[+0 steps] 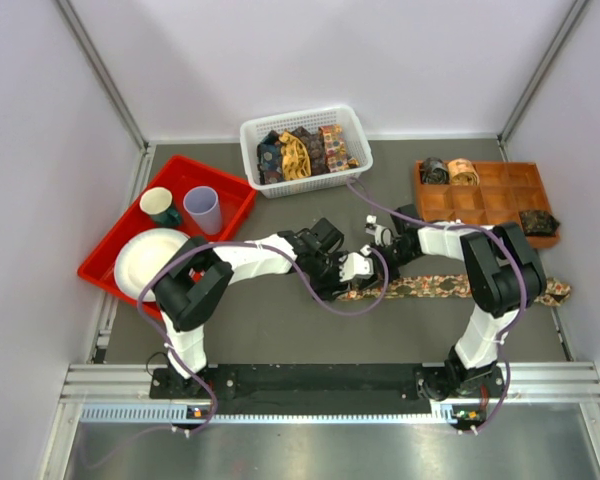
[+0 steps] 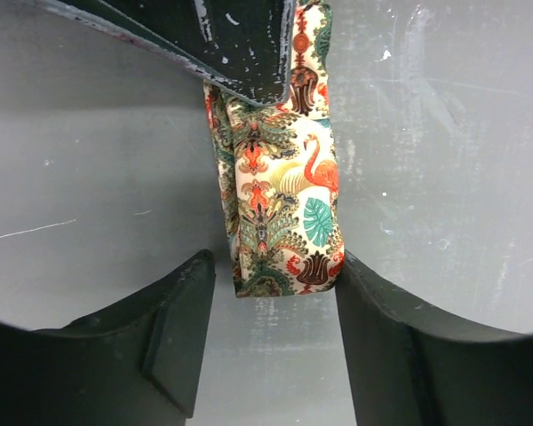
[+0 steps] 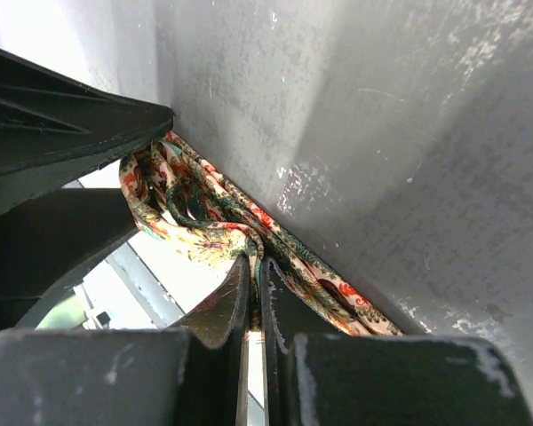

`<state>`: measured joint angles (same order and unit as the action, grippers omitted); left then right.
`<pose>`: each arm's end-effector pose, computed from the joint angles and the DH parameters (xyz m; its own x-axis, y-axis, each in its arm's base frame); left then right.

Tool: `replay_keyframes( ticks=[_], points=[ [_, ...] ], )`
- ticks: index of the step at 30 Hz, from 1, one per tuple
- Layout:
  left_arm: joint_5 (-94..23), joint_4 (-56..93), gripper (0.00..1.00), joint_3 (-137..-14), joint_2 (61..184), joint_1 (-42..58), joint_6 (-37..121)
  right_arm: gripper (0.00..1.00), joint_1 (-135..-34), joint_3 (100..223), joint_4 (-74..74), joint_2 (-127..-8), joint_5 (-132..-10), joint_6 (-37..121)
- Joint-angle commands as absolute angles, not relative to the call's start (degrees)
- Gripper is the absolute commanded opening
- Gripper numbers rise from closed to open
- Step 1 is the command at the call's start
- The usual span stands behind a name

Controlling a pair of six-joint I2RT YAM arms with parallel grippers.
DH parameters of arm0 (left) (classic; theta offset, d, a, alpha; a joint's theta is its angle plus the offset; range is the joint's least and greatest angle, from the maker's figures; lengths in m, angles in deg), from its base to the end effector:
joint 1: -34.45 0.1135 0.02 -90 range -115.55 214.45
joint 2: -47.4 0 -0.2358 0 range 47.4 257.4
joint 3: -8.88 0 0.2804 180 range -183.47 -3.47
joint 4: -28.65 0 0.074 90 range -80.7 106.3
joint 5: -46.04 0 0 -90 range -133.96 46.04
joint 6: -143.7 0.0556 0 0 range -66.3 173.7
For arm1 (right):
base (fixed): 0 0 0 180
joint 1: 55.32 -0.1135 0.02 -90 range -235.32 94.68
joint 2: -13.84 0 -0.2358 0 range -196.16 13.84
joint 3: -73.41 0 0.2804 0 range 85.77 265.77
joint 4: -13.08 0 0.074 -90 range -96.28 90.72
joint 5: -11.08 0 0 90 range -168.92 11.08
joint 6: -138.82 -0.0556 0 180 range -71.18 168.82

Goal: Roll the ties
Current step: Roll the tie at the center of the board.

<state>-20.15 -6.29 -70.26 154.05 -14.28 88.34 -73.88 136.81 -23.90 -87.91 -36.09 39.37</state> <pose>0.2430 -0.3109 0.0992 -0.0203 0.8115 -0.5840 0.9995 0.0022 -0.0316 0.2885 0.1367 0.0593 -0.9698 -0.1986 -0.1418 -0.2407 0.6823 0.6903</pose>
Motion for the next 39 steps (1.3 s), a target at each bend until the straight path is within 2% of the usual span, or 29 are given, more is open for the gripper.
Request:
replay_keyframes(
  ticks=[1,4,7,20,30,33,39],
  points=[
    [-20.5,-7.52,0.54,-69.75,154.8,-13.98,88.68,0.0,-73.77,137.8,-20.99,-90.13,-38.4,40.31],
    [-19.1,-7.26,0.48,-69.92,153.31,-13.98,88.69,0.0,-73.77,138.06,-20.64,-90.92,-39.54,39.42],
    [-16.28,-7.87,0.46,-72.29,152.78,-14.07,86.85,0.0,-73.77,138.68,-20.99,-91.89,-40.77,38.9],
    [-13.9,-5.33,0.47,-83.53,161.03,-16.35,79.11,0.0,-73.77,138.41,-19.49,-93.65,-40.51,37.14],
    [-18.38,-4.53,0.52,-83.19,165.52,-16.97,79.37,0.0,-73.77,137.8,-18.61,-93.21,-37.36,35.29],
    [-20.49,-6.46,0.47,-82.75,166.05,-16.97,79.8,0.0,-73.77,138.06,-19.31,-92.95,-35.86,35.2],
    [-20.85,-9.8,0.4,-78.89,164.29,-16.97,82.79,0.19,-73.07,138.94,-22.65,-89.09,-33.14,36.34]
  ],
)
